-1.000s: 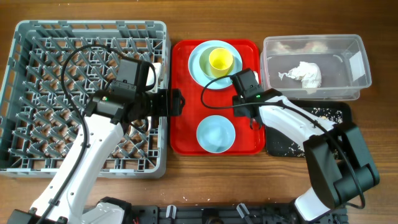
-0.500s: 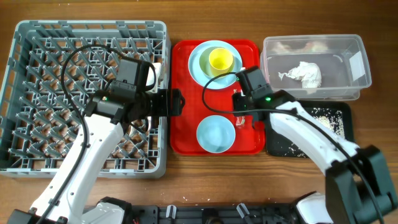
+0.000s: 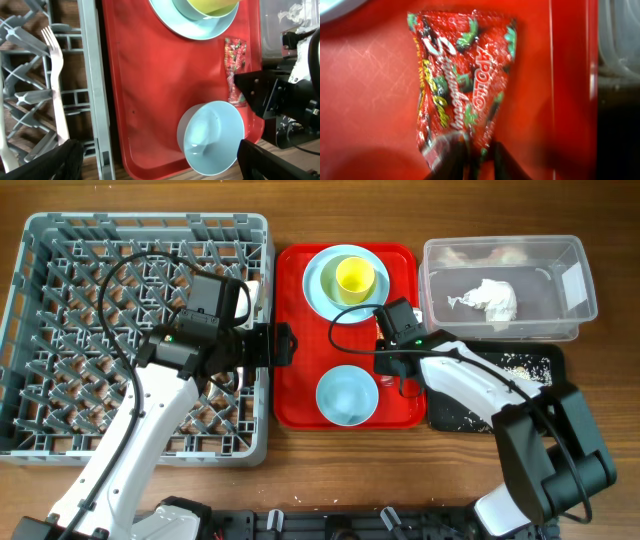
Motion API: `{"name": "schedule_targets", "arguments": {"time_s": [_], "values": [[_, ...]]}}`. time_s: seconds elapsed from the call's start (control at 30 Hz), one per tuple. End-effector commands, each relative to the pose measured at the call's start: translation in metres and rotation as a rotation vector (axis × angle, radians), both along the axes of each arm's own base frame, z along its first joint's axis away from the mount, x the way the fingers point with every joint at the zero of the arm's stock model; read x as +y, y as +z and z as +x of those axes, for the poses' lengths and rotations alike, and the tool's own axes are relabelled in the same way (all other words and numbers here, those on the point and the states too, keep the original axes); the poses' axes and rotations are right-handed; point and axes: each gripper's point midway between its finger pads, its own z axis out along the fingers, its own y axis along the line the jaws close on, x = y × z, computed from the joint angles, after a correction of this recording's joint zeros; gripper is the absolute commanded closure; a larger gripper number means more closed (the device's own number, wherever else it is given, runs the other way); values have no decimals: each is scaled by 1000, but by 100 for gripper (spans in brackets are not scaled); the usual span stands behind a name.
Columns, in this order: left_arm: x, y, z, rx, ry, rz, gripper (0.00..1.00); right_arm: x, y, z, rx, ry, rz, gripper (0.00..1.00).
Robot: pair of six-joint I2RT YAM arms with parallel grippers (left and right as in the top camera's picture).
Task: Sort waste into correct bins and load items into the dishwasher rack
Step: 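Grasp the red candy wrapper with the right gripper and drop it into the clear bin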
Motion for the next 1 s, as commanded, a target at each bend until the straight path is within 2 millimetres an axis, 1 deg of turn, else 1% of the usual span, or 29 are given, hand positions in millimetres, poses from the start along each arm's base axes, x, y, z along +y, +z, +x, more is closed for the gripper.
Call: {"name": "schedule_targets", "arguments": {"time_s": [0.0, 0.03, 0.07, 0.1, 0.13, 0.17, 0.2, 0.23, 0.27, 0.33, 0.37, 0.43, 0.47, 0.53, 0.57, 0.6, 0.63, 0.67, 0.7, 0.73, 0.8, 0.87, 0.9, 0.93, 0.97], "values": [[0, 8, 3, -18, 7, -16, 0, 8, -4, -3, 34, 27, 35, 96], [0, 8, 3, -18, 7, -16, 0, 18, 21, 6, -3, 52, 79, 96], [0, 8, 3, -18, 7, -16, 0, 23, 43, 14, -45, 65, 95, 96], [0, 8, 3, -18, 7, -16, 0, 25, 70, 23, -103, 67, 108, 96], [0, 8, 3, -18, 7, -16, 0, 23, 103, 32, -185, 79, 109, 95], [0, 8, 3, -18, 7, -16, 0, 13, 136, 40, -280, 59, 91, 96], [0, 8, 3, -18, 7, -16, 0, -5, 159, 46, -359, 10, 53, 96], [0, 8, 3, -18, 7, -16, 0, -35, 181, 50, -440, -81, -20, 95], [0, 8, 3, -18, 7, -16, 0, -58, 191, 52, -474, -144, -69, 96], [0, 8, 3, -18, 7, -16, 0, -87, 193, 54, -479, -217, -130, 96], [0, 8, 3, -18, 7, -16, 0, -105, 187, 55, -462, -261, -156, 96], [0, 8, 3, -18, 7, -16, 0, -133, 173, 63, -441, -335, -167, 96], [0, 8, 3, -18, 7, -16, 0, -144, 164, 70, -431, -361, -151, 96], [0, 8, 3, -18, 7, -16, 0, -159, 147, 84, -416, -395, -119, 95], [0, 8, 3, -18, 7, -16, 0, -165, 139, 90, -410, -409, -105, 90], [0, 8, 3, -18, 7, -16, 0, -167, 133, 95, -405, -409, -77, 74], [0, 8, 3, -18, 7, -16, 0, -168, 132, 96, -404, -411, -55, 41], [0, 8, 3, -18, 7, -16, 0, -172, 136, 96, -413, -420, -53, 11], [0, 8, 3, -18, 7, -16, 0, -174, 143, 96, -429, -425, -52, 4], [0, 8, 3, -18, 7, -16, 0, -176, 154, 94, -449, -431, -49, 0], [0, 8, 3, -18, 7, -16, 0, -177, 190, 81, -519, -434, -31, 0], [0, 8, 3, -18, 7, -16, 0, -169, 228, 61, -586, -411, 21, 0], [0, 8, 3, -18, 7, -16, 0, -164, 246, 47, -616, -396, 50, 0], [0, 8, 3, -18, 7, -15, 0, -161, 267, 25, -650, -386, 74, 0], [0, 8, 3, -18, 7, -16, 0, -160, 278, 11, -669, -384, 83, 0]]}}
